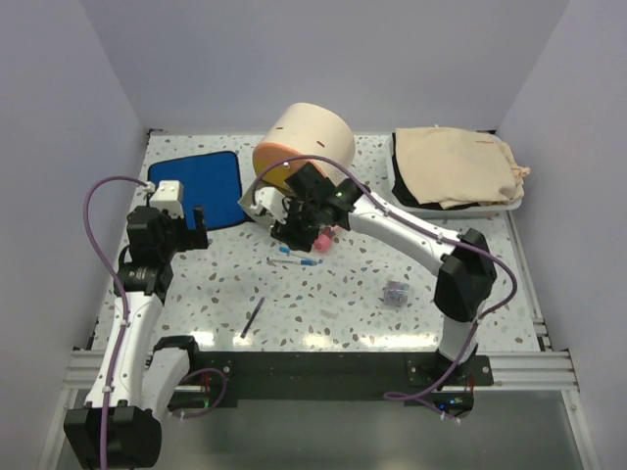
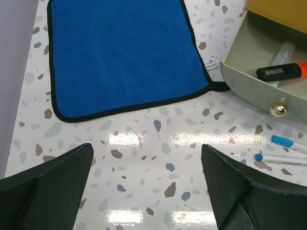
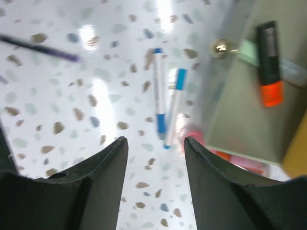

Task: Sort the stationery into containers
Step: Place the pen in the storage box, then pick up the pen from the center of the board.

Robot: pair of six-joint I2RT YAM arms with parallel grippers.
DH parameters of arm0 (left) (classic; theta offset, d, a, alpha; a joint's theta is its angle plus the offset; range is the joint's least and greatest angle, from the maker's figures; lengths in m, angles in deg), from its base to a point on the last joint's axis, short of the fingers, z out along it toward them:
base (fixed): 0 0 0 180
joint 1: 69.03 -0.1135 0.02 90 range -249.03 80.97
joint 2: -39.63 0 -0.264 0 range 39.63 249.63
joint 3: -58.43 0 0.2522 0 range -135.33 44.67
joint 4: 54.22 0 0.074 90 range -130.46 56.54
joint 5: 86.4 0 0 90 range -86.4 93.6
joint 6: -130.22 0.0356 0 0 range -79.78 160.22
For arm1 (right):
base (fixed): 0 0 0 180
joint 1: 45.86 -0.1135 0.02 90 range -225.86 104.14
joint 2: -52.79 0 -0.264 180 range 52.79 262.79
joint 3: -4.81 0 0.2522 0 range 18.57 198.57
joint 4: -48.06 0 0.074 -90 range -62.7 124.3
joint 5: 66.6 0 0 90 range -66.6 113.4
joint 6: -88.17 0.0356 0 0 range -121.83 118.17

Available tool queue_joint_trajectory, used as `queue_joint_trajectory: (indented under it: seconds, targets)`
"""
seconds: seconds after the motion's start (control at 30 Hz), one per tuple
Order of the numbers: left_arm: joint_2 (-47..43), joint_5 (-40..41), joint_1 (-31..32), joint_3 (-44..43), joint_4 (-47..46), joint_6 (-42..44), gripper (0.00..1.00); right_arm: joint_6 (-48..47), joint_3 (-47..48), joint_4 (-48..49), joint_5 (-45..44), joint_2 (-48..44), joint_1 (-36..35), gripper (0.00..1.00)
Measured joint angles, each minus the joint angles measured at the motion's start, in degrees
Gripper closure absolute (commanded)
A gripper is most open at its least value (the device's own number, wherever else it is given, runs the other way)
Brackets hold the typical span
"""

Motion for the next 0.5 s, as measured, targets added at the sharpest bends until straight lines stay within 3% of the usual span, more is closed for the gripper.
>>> queue_joint_trajectory:
  seconds: [0.1, 0.23, 0.5]
  targets:
    - [0.0, -0.2, 0.0, 0.0, 0.0, 0.0, 0.00, -0.8, -8.5, 0.2, 5.9, -4.7, -0.8, 0.50]
    - [0.0, -0.3, 0.0, 0.0, 0.0, 0.0, 0.00, -0.6, -15.3, 3.0, 9.0, -3.9, -2.2, 0.52]
    - [0.0, -0.5, 0.0, 0.0, 0.0, 0.0, 0.00, -0.1, -17.2, 12.4, 7.8, 1.6, -3.3, 0.52]
